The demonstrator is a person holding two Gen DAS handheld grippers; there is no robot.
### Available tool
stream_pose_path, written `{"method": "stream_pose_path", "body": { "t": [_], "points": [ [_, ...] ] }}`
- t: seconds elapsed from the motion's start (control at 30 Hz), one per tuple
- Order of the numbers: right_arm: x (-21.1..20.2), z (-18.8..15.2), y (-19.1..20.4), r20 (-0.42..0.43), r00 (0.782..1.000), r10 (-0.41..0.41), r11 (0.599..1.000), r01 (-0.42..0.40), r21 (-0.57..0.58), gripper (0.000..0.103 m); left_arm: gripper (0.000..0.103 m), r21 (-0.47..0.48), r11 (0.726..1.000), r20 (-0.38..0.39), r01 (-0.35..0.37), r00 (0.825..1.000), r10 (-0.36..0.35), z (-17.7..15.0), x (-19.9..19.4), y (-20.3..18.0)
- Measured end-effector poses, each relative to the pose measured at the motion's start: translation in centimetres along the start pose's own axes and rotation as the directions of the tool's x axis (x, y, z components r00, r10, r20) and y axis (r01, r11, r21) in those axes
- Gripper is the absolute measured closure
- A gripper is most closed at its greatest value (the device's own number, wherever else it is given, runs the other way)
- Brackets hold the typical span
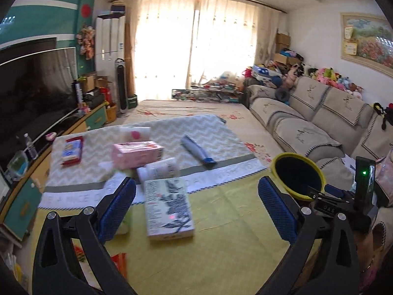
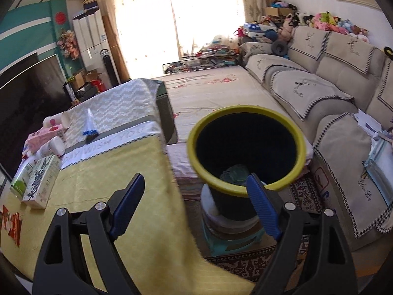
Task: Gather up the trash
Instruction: 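Return the left tool over the table toward the snack wrapper, then grasp the white printed box with the right tool and drop it into the bin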
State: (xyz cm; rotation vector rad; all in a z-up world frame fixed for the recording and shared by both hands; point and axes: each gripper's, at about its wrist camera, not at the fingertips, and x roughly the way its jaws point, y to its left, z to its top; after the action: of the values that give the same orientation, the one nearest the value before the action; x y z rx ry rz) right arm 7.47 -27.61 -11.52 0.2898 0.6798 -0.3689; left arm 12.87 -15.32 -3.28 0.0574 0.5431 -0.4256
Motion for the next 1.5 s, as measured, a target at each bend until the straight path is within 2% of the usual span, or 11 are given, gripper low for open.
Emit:
{"method": "stream_pose_path", "body": {
  "t": [0.17,0.33,0.43,0.57,0.67,0.77,1.0,1.2,1.5],
  "points": [
    [-0.2,-0.7,8.4,-0.020,0.986,0.165,0.982,-0.166,-0.092,0.023,0.005,-0.066,0.991,0.011,-0.120,0.993,0.121,-1.7,-3.5,6.2],
    [-0.8,-2.7,17.3,-0.053,0.954,0.296,0.932,-0.301,-0.202,0.023,0.005,-0.146,0.970,0.018,-0.196,0.979,0.201,-3.5,-6.0,11.2],
    [-0.6,-3.8,21.7,-0.088,0.944,0.318,0.906,-0.330,-0.266,0.023,0.005,-0.177,0.964,0.013,-0.199,0.979,0.205,-4.2,-6.6,13.0],
    [1.2,-4.3,25.2,-0.141,0.949,0.283,0.907,-0.312,-0.281,0.023,0.005,-0.186,0.964,-0.002,-0.189,0.981,0.192,-5.0,-6.5,14.4],
    [3.1,-4.2,26.2,-0.204,0.939,0.276,0.918,-0.321,-0.233,0.023,0.005,-0.190,0.964,-0.008,-0.187,0.982,0.189,-5.3,-6.2,14.8],
    [4.6,-4.1,26.8,-0.228,0.942,0.247,0.931,-0.296,-0.215,0.023,0.005,-0.211,0.962,-0.020,-0.174,0.985,0.173,-5.6,-5.7,15.4],
    [6.4,-3.1,27.4,-0.228,0.950,0.214,0.944,-0.261,-0.200,0.025,0.005,-0.213,0.963,-0.034,-0.165,0.986,0.161,-5.6,-4.8,15.3],
    [5.8,-3.3,26.5,-0.222,0.953,0.208,0.932,-0.262,-0.249,0.031,0.005,-0.207,0.964,-0.047,-0.166,0.986,0.160,-5.6,-4.2,14.9],
    [2.8,-3.7,21.9,-0.169,0.963,0.211,0.915,-0.255,-0.314,0.033,0.005,-0.187,0.969,-0.057,-0.161,0.987,0.153,-5.5,-3.4,13.8]
  ]
}}
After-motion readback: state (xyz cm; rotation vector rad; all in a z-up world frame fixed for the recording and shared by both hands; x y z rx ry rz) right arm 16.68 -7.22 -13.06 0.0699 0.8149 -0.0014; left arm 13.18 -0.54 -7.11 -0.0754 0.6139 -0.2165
